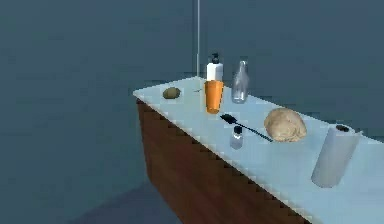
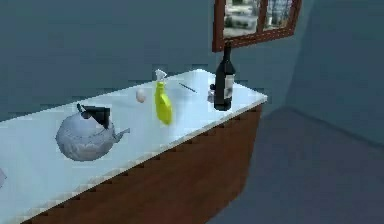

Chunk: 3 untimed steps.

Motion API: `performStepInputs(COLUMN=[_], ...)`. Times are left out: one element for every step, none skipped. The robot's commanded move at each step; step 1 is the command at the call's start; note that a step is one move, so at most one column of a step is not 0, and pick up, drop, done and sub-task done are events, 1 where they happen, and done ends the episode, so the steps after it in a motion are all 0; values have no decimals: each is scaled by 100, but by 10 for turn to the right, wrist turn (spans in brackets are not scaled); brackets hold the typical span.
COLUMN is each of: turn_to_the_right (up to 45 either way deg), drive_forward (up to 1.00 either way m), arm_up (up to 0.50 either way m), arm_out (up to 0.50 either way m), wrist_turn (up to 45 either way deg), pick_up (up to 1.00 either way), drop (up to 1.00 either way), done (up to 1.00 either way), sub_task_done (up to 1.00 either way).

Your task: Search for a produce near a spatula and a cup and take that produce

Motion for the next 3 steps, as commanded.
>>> performStepInputs(turn_to_the_right=[-360,0,450], drive_forward=[0,45,0], arm_up=[0,0,0], arm_out=[0,0,0], wrist_turn=[0,0,0], pick_up=[0,0,0], drop=[0,0,0], done=[0,0,0], sub_task_done=[0,0,0])
